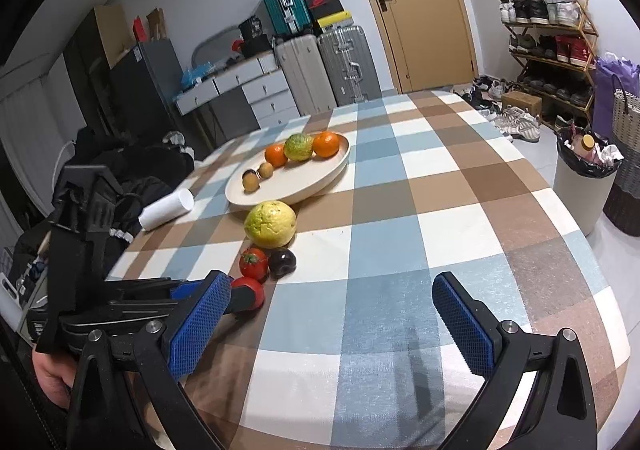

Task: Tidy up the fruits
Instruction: 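Lower the left tool onto a red tomato, close and lift it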

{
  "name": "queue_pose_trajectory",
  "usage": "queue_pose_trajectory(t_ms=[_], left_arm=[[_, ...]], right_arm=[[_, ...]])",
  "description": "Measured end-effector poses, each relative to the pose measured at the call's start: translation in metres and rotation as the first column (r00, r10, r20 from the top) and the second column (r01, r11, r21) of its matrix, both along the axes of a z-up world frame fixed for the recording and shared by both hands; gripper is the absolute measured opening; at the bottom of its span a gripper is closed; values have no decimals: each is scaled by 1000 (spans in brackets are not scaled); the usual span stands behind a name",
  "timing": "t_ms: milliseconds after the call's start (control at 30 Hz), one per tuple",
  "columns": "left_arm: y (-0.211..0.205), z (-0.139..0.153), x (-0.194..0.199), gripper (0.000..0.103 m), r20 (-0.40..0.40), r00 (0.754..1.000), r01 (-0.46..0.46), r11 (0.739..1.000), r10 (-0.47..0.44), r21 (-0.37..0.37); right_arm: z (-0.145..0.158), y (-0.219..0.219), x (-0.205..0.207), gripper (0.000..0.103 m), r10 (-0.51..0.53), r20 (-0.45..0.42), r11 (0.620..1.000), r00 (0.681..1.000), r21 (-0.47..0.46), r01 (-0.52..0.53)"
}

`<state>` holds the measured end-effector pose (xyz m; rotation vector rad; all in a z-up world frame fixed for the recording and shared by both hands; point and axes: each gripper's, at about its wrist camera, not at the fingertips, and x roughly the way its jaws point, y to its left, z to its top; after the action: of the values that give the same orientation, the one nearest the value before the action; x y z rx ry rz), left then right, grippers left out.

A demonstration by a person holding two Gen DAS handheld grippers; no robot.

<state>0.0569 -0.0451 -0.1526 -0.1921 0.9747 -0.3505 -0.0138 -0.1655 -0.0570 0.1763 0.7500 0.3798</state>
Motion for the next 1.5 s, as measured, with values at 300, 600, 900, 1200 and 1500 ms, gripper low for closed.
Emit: queue_pose_trajectory(t_ms=[300, 600, 900, 1200, 1500], left_arm=[[21, 4, -8, 25, 8, 1000, -14, 999, 15, -48], [48, 6, -16, 24, 8, 1000, -29, 994, 30, -108], [34, -3, -6, 26, -4, 1000, 21, 989, -22, -147], [7, -11, 5, 34, -3, 998, 66, 993, -67, -99], [4, -11, 8, 25, -17, 997, 74, 995, -75, -69]], right_arm=[[-9, 26, 21, 103, 84, -74, 996, 994, 18, -83], [-21, 61, 38, 102, 143, -113, 990, 983, 31, -140], [-10, 41, 35, 102, 52, -69, 998, 996, 36, -49], [-6, 20, 28, 102, 0, -60, 999, 998, 43, 2], [-8, 21, 27, 102, 15, -70, 999, 997, 52, -11]])
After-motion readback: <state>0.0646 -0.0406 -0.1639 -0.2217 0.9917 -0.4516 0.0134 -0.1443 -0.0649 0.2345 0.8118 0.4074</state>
